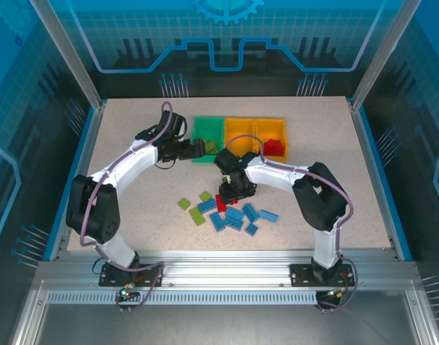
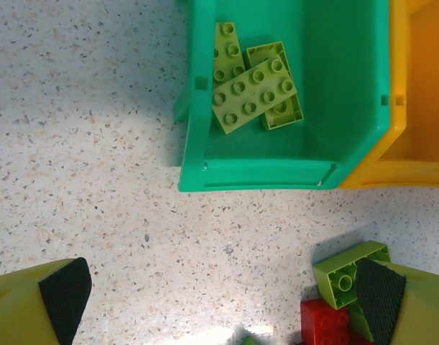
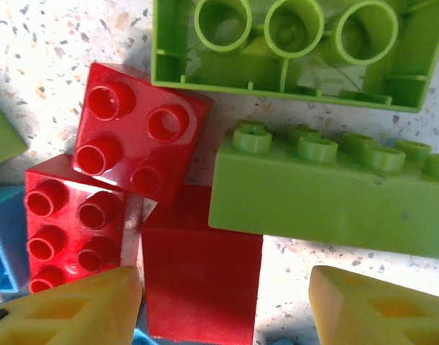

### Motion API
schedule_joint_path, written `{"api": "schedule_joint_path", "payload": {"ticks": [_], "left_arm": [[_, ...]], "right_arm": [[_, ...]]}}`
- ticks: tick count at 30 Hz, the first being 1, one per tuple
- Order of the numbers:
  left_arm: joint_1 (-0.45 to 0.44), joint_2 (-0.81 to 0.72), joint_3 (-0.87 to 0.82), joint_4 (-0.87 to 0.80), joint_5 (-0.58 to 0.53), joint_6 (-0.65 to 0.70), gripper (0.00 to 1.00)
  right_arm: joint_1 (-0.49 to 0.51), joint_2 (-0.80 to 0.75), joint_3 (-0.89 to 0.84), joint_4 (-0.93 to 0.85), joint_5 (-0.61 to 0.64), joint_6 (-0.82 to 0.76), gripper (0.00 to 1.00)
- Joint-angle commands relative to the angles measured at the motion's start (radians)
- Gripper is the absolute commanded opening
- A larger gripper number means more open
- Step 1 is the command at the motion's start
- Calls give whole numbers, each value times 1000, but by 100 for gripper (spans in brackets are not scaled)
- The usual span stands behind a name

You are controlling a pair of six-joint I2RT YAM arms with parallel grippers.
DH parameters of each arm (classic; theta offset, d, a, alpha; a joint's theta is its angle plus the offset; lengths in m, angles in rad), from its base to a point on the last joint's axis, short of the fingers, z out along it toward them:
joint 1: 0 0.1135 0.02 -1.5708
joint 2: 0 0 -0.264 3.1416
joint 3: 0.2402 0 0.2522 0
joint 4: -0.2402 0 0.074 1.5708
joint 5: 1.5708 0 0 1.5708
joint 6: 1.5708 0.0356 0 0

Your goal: Sort the legos into containers by color

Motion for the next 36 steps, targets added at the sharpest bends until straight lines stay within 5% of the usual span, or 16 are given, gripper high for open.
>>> {"api": "schedule_joint_path", "payload": {"ticks": [1,9,16,23,27,36], "left_arm": [[9,-52,-26,24,-2,-13,99],[17,-69,-64,32,-4,-20,99],[5,-100,-130,37,-11,-19,99],[-98,-121,-181,4,-61,17,99],[-147,-134,-229,8,-67,-13,99],[-193,-139,-260,-9,-81,-57,99]], "right_arm": [[11,35,40,-21,5,-13,59],[19,-47,13,-44,34,-22,28],[-20,-192,4,-65,17,-24,27],[-288,-227,75,-47,-96,-95,26],[-436,-159,174,-49,-113,-124,26],[-502,74,413,-101,-60,-145,26]]}}
